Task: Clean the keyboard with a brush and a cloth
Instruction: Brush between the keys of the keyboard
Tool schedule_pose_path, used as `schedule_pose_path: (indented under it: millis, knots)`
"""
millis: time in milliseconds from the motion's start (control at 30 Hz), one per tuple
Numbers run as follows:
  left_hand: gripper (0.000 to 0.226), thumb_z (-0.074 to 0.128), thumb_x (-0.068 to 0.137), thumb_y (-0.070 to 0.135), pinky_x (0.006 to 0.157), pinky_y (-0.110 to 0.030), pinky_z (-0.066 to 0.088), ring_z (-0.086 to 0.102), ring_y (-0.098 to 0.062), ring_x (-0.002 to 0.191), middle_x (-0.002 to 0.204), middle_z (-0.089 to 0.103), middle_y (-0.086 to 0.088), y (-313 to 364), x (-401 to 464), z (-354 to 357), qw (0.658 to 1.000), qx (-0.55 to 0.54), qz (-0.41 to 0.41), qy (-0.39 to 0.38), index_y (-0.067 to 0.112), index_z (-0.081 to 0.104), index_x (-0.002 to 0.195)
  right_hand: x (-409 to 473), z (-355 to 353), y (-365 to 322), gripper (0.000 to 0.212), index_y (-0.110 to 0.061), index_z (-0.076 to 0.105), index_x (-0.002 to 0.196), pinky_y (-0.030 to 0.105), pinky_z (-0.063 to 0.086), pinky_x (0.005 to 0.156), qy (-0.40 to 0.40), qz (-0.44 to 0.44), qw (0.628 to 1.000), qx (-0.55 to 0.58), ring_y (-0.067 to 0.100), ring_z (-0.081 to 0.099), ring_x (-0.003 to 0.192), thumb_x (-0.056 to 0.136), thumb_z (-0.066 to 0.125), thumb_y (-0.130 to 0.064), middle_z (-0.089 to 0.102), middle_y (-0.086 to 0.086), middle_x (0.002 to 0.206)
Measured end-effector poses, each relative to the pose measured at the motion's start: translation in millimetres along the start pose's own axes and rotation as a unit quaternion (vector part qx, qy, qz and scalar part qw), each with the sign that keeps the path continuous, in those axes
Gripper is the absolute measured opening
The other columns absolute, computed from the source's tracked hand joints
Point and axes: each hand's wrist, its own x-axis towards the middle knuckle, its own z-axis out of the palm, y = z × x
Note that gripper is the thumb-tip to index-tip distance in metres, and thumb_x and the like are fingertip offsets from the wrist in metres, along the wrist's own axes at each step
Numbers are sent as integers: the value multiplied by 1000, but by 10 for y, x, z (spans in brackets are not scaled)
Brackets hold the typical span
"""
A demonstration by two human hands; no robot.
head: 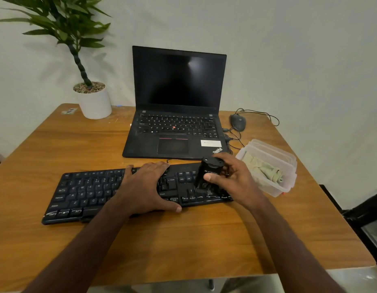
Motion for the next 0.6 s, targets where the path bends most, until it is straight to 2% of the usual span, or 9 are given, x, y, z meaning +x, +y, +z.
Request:
schedule_pose_path:
  millis: [67, 200, 333, 433, 600]
  knots:
    - [139, 47, 45, 104, 120, -60, 2, 15, -9, 150, 165, 17, 11, -13, -33, -22, 1000, 4, 4, 4, 32, 10, 157, 46, 148, -27, 37, -16, 66, 115, 27, 59, 80, 5, -11, 1000, 6, 11, 70, 97, 82, 80, -8, 72, -11, 101]
    - [137, 43, 46, 105, 120, -58, -9, 6, -7, 151, 166, 10, 10, -292, -291, -132, 998, 8, 2, 55, 33, 10, 158, 132, 378, -138, 35, -19, 65, 110, 18, 55, 77, -11, -40, 999, 5, 4, 69, 93, 82, 79, -4, 71, -17, 97]
    - [136, 40, 42, 107, 120, -56, -11, 1, -3, 151, 165, 12, 15, -1001, -770, -271, 993, -21, -71, 95, 38, 16, 156, 236, 685, -214, 33, -14, 65, 111, 21, 56, 78, -29, -55, 998, 33, 8, 70, 95, 82, 79, -7, 71, -13, 100]
    - [136, 46, 40, 106, 120, -54, -10, 2, -4, 150, 165, 10, 16, -1492, -1129, -308, 986, -68, -128, 88, 42, 13, 155, 327, 1049, -286, 32, -15, 65, 111, 24, 57, 80, -66, -56, 995, 45, 11, 70, 97, 82, 79, -10, 72, -12, 101]
    - [137, 57, 40, 100, 122, -43, -8, 11, -4, 146, 165, 15, 10, -1905, -1444, -276, 981, -118, -148, 35, 44, 5, 155, 486, 1713, -450, 34, -10, 66, 113, 23, 57, 81, -130, -98, 987, 9, 9, 69, 96, 83, 81, -13, 69, -11, 100]
